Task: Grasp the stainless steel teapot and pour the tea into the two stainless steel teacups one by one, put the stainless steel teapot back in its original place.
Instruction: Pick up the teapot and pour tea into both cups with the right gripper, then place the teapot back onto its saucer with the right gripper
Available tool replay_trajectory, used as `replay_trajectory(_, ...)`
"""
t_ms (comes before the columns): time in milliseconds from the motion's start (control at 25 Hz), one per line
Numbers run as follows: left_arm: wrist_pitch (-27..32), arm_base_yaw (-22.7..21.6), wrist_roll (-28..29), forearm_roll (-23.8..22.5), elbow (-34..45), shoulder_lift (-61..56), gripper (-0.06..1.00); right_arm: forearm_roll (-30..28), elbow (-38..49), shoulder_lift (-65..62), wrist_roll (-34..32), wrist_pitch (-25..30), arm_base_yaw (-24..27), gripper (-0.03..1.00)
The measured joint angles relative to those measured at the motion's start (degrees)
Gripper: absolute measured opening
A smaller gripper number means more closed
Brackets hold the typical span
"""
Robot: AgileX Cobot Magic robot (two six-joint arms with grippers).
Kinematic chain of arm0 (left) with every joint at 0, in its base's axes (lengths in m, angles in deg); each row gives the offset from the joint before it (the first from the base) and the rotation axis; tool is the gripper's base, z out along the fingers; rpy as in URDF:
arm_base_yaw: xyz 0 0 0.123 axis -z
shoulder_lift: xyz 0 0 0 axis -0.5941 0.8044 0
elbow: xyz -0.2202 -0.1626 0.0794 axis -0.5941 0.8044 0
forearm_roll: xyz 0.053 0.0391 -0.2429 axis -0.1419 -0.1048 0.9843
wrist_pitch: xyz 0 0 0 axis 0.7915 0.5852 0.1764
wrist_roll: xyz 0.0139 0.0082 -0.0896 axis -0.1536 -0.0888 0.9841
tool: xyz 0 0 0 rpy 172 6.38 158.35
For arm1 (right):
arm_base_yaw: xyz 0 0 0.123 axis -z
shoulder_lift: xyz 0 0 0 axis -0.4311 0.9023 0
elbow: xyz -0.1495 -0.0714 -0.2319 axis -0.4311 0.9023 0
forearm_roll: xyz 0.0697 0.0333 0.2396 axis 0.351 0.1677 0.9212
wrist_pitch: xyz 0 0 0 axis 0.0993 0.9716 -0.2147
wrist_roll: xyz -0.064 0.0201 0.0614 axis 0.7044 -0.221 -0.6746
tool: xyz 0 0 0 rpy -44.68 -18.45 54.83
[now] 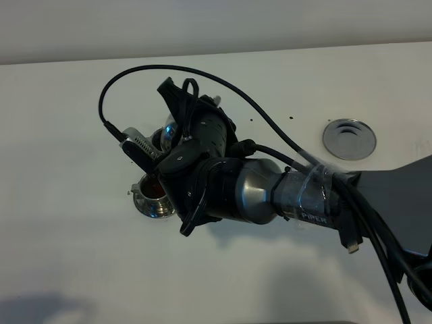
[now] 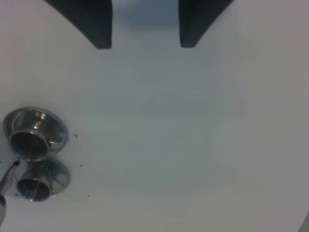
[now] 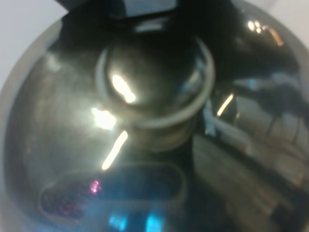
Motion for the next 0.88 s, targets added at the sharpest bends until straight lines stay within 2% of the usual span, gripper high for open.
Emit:
replay_trajectory(440,0.00,0.00,0.00,0.00,0.00,0.00,0.36,9.75,-0.13,-0.07,-8.60,4.48,0.00,0.18)
replay_trajectory(680,0.00,0.00,0.00,0.00,0.00,0.00,0.36,24.36,-5.49,-1.74,-9.70,8.80,1.39,0.18)
replay_trajectory(880,0.00,0.00,0.05,0.00,0.00,0.00,0.36,38.80,-8.06,-5.72,-9.88,10.42,8.38,0.18)
